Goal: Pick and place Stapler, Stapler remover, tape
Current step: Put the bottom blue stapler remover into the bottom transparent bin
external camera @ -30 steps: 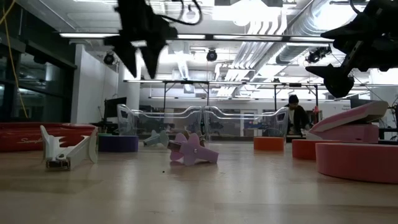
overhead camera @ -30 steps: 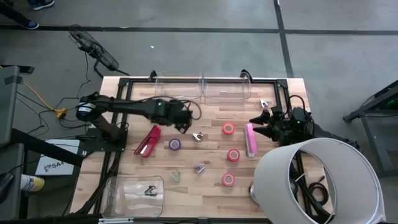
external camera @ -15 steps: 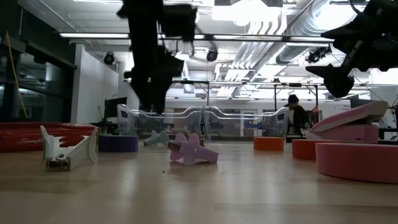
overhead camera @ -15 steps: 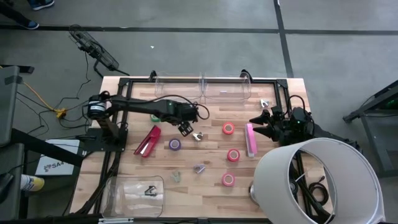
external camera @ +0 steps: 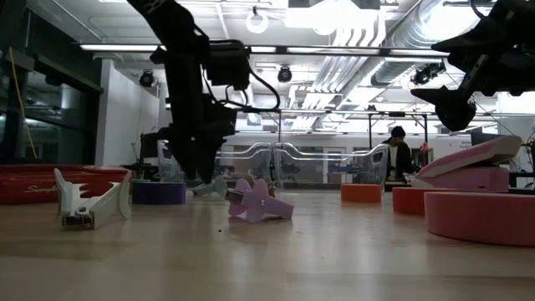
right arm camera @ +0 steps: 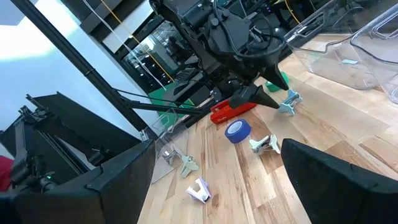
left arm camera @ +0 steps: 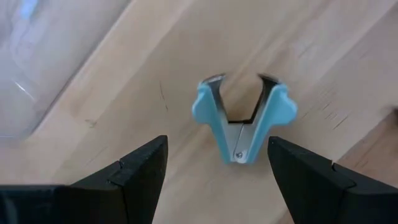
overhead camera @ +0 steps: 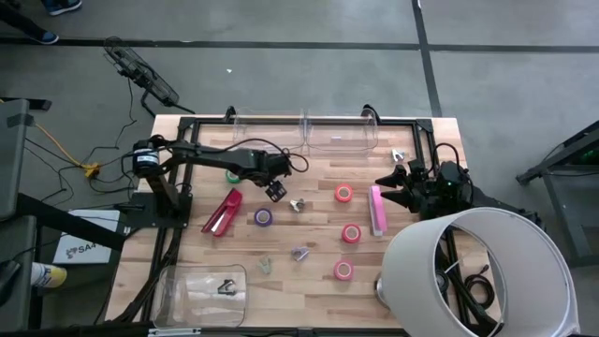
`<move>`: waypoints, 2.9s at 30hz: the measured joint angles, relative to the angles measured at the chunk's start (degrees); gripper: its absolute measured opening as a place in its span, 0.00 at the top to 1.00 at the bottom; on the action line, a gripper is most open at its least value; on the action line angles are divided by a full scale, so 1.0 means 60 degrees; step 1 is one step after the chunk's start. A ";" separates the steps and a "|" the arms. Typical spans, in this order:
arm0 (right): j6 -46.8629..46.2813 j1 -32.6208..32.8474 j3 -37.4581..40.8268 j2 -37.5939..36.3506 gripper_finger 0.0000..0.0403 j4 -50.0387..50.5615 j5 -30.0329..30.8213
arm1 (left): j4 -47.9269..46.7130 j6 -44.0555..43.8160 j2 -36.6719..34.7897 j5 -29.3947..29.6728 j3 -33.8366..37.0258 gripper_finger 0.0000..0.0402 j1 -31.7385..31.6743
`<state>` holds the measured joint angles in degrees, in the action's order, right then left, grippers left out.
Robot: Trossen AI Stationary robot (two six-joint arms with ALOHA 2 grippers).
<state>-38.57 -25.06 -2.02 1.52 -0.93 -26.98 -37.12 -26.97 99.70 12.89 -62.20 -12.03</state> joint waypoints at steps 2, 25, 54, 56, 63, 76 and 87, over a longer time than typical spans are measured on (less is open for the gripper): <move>0.0000 0.0000 0.0000 0.0000 0.16 0.0000 0.0000 | 0.0183 0.0165 0.0000 -0.0085 0.0137 0.32 0.0003; 0.0000 -0.0001 0.0000 0.0000 0.16 -0.0015 0.0001 | 0.1571 0.0688 0.0315 -0.0540 0.0315 0.45 0.0003; 0.0000 -0.0003 0.0004 0.0004 0.16 -0.0015 0.0003 | 0.1104 0.1247 -0.0072 -0.0855 0.0325 0.79 -0.0004; 0.0000 0.0000 0.0004 0.0004 0.16 -0.0015 0.0004 | 0.0561 0.1458 -0.0416 -0.0967 0.0316 0.79 -0.0001; 0.0000 -0.0002 0.0004 0.0004 0.16 -0.0015 0.0004 | -0.1288 0.2268 -0.1712 -0.1845 0.0315 0.79 0.0192; 0.0000 -0.0004 0.0004 0.0007 0.16 0.0011 0.0000 | -0.3787 0.2050 -0.4567 -0.3549 0.0307 0.79 0.0644; 0.0000 0.0000 0.0004 0.0018 0.16 0.0019 0.0000 | -0.4588 -0.0222 -0.6297 -0.3752 0.0304 0.79 0.3097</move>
<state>-38.57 -25.06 -2.00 1.63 -0.82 -26.98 -64.65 -28.31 61.92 -9.62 -60.38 6.55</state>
